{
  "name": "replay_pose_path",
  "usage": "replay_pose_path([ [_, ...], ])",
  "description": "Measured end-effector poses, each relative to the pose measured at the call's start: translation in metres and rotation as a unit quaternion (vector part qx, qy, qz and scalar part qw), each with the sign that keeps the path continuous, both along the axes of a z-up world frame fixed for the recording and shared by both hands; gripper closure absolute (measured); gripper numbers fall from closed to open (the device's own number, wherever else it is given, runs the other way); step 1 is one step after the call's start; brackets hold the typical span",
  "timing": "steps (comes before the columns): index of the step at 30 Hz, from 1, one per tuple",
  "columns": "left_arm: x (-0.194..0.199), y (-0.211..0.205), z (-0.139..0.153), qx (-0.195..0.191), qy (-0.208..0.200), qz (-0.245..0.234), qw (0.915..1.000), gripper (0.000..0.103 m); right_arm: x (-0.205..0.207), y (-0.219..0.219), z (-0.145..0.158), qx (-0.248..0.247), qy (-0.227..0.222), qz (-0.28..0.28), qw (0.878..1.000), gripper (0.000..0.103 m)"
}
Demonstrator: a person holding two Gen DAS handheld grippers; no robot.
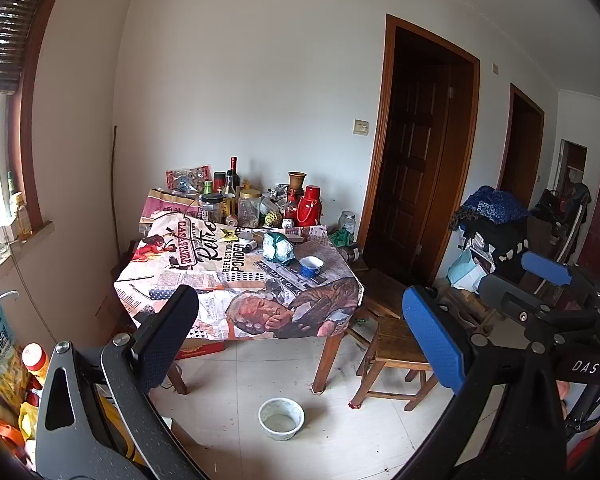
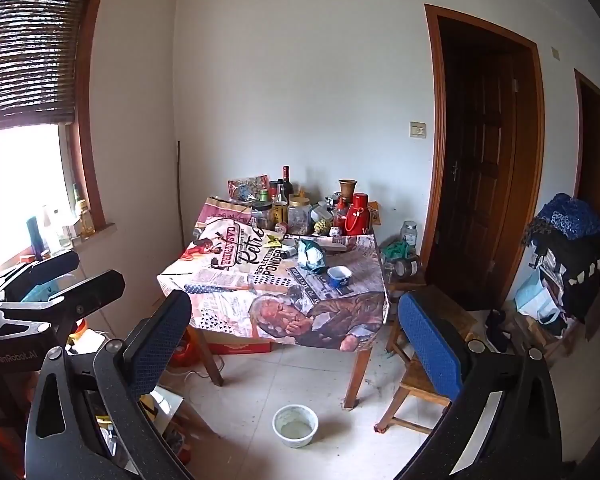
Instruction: Collect trash
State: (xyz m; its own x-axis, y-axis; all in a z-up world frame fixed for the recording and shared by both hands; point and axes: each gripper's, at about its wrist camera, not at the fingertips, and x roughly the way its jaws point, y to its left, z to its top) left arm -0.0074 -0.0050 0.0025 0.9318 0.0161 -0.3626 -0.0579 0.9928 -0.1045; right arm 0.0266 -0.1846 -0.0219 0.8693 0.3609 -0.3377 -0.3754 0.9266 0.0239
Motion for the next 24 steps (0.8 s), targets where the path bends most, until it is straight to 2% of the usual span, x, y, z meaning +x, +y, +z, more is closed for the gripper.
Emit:
replay_pose_path([
  [24,0.0043,0.0037,-0.0052,0.002,0.004,0.015,0.9999,0.000,0.0032,-0.0021,-0.0003,0.004,0.005,0.013,1.000,0.000],
])
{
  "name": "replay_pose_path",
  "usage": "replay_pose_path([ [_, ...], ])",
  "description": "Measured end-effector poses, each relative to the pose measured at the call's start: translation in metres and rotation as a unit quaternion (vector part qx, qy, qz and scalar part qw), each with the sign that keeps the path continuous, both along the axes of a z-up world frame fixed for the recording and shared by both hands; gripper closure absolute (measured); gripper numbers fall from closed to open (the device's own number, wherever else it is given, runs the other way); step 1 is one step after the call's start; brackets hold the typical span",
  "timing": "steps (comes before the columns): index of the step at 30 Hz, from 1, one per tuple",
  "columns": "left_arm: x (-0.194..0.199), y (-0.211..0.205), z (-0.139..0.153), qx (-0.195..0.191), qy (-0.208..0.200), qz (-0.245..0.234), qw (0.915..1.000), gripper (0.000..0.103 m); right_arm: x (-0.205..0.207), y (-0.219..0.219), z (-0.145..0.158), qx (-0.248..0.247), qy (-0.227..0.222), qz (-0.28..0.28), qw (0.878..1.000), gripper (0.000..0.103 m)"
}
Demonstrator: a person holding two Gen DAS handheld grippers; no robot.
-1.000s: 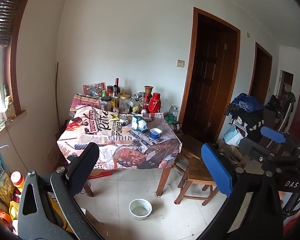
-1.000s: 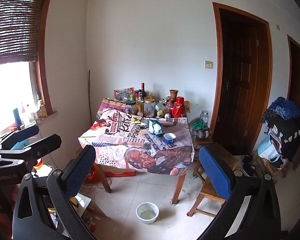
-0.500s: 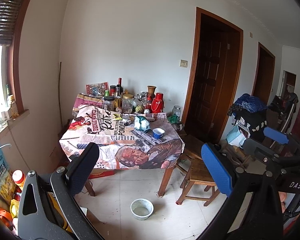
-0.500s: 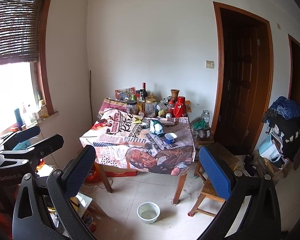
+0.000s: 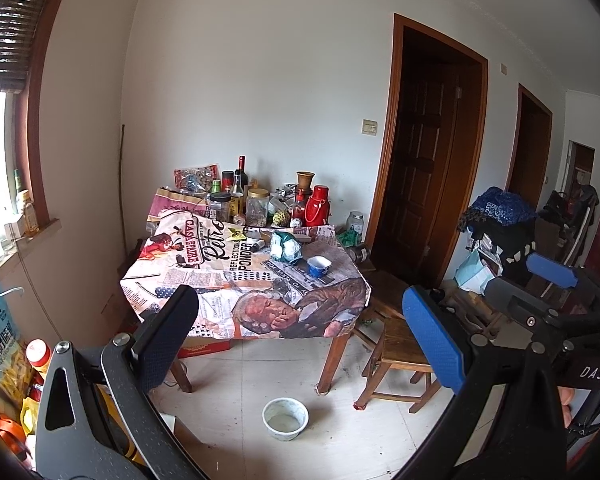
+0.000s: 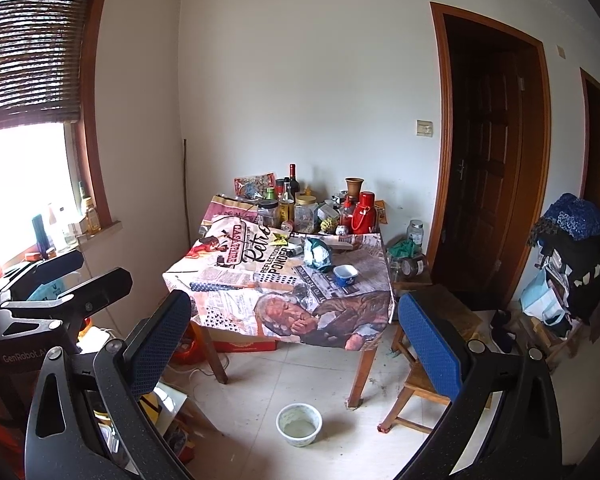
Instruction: Collect trash
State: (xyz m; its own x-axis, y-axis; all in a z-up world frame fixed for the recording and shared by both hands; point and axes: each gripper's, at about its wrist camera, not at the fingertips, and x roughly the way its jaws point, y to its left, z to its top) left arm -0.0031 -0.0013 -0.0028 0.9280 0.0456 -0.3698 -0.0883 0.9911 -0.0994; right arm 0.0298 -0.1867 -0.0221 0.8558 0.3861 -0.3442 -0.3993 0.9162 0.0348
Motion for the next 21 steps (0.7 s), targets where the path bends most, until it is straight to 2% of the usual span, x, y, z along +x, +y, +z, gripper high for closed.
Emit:
replay_pose_path([
  [21,0.0015,-0.0012,-0.0018,0.003,-0.001,0.001,1.0000,0.000,0.0005,-0.0001,-0.0022,0.001,-0.001,0.003,1.000,0.000],
])
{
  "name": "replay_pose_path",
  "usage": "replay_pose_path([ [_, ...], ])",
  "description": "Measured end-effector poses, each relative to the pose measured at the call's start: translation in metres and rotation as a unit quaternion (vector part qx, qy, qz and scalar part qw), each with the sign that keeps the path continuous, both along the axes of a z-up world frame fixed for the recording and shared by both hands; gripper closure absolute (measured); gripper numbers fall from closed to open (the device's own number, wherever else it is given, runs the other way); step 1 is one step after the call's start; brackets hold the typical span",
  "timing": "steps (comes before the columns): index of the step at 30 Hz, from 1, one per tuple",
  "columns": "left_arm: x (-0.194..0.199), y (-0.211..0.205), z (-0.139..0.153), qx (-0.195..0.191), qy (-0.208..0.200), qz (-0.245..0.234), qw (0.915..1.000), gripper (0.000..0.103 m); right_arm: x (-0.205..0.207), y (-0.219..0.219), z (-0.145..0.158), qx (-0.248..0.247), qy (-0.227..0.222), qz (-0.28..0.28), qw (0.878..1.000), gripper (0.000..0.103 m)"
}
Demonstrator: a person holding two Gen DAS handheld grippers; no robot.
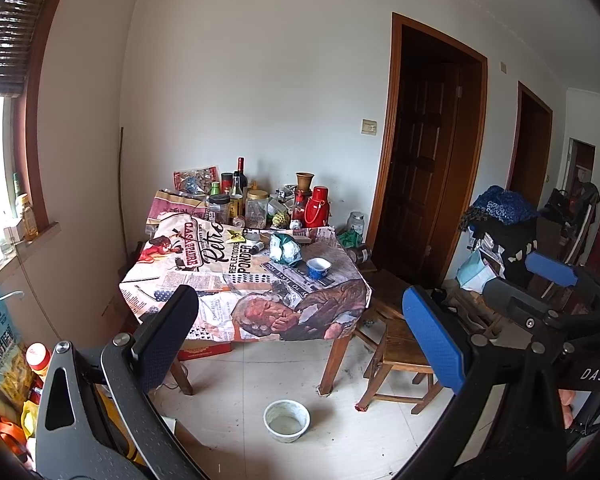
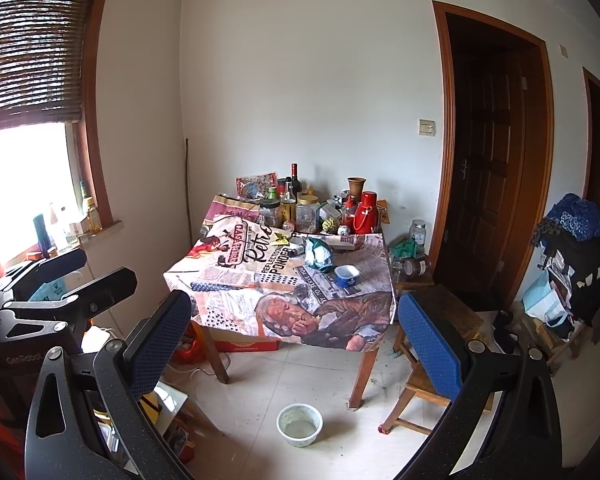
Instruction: Collect trash
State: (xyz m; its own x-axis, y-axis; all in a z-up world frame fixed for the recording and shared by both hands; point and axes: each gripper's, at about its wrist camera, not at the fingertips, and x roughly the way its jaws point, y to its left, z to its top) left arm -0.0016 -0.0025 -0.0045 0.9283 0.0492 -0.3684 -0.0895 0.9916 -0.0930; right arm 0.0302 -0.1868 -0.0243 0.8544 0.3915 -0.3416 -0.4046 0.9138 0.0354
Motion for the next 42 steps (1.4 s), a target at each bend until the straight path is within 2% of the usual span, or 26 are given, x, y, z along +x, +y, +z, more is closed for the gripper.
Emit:
replay_pose_path([
  [13,0.006,-0.005,-0.003,0.007,0.002,0.002,1.0000,0.000,0.004,0.001,-0.003,0.000,0.000,0.000,1.000,0.000],
  [23,0.038,-0.021,0.003,0.016,0.000,0.009,0.9998,0.000,0.031,-0.011,-0.004,-0.004,-0.003,0.004,1.000,0.000],
  [33,0.093,-0.031,-0.002,0.020,0.019,0.018,0.9995,0.000,0.075,-0.017,-0.008,-0.011,0.011,-0.006,1.000,0.000],
  [42,0.173,-0.002,-0.019,0.010,0.048,-0.002,0.9988,0.000,0.144,-0.004,-0.023,-0.006,0.045,-0.043,0.998,0.000],
])
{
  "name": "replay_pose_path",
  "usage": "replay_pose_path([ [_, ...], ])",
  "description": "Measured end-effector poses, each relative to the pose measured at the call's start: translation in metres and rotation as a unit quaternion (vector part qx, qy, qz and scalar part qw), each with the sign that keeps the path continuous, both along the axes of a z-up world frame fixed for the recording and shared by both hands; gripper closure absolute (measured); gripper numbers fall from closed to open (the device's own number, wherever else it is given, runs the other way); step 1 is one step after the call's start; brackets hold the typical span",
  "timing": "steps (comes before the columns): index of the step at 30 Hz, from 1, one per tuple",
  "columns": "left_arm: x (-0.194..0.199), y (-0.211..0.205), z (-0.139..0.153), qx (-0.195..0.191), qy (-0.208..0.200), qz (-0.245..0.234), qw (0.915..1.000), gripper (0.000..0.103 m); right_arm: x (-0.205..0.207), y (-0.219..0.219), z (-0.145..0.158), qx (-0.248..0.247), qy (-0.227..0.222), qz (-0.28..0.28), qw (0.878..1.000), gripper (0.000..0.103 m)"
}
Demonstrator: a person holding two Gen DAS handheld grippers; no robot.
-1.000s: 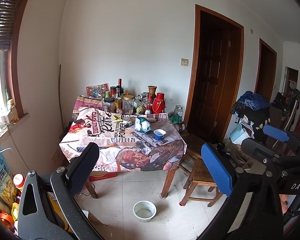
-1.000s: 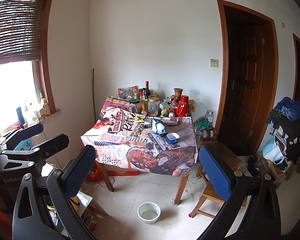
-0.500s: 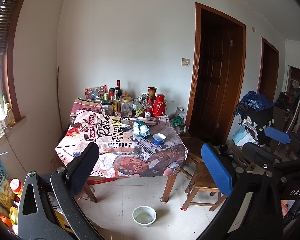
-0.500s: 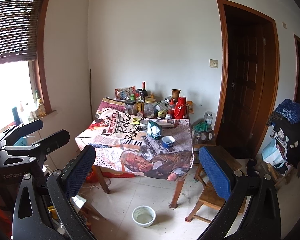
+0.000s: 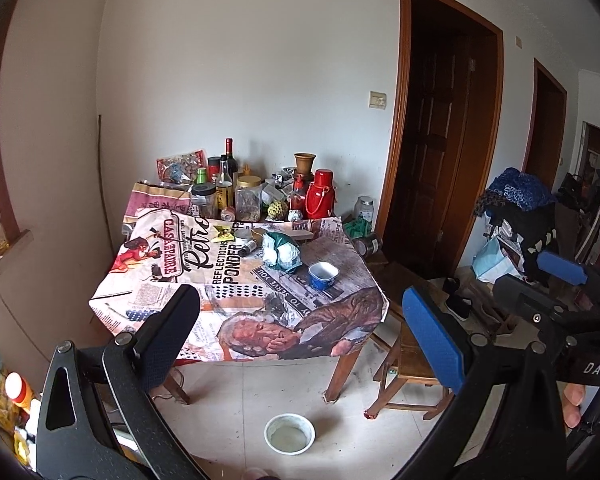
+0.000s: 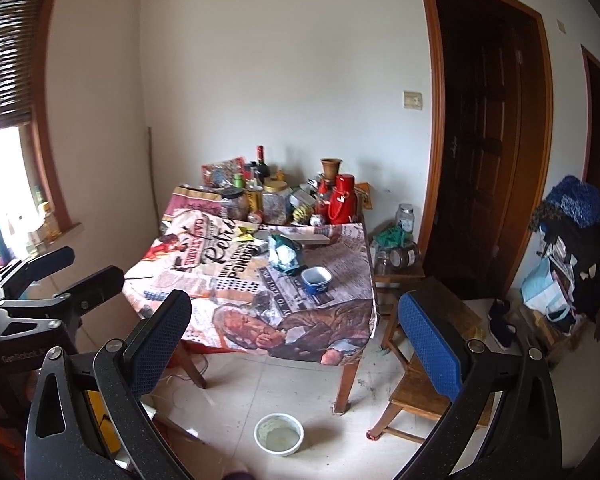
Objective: Collect trash
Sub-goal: 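Grasp the green plastic bag with the left gripper while the right gripper grasps the clear plastic tub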
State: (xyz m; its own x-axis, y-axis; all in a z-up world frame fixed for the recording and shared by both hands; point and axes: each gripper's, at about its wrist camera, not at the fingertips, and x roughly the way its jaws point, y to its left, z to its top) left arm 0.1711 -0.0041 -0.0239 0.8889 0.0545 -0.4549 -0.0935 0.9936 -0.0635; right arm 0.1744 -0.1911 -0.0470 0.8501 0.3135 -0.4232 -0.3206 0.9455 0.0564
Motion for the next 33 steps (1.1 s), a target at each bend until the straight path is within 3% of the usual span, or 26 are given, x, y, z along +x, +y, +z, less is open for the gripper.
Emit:
replay_pose_path([
  [7,0.093,0.056,-0.013,-0.023,0.018,-0.014,0.9995,0.000,0.066,0.034,-0.008,-0.017,0.012,-0.067,0.998,0.000],
  [11,0.153,0.091,-0.021,-0.008,0.048,-0.006,0.9988,0.000,0.111,0.053,-0.012,-0.019,0.032,-0.097,0.995,0.000],
  [18,0.238,0.141,-0.058,-0.020,0.103,-0.031,0.9940,0.000,0.181,0.075,-0.039,-0.024,0.088,-0.147,0.985,0.001],
  [24,0.299,0.155,-0.100,-0.024,0.185,-0.045,0.9815,0.000,0.232,0.076,-0.080,-0.038,0.166,-0.151,0.974,0.001],
  [33,0.371,0.136,-0.144,-0.042,0.233,-0.025,0.9714,0.000,0.309,0.047,-0.138,-0.016,0.269,-0.113,0.956,0.004],
])
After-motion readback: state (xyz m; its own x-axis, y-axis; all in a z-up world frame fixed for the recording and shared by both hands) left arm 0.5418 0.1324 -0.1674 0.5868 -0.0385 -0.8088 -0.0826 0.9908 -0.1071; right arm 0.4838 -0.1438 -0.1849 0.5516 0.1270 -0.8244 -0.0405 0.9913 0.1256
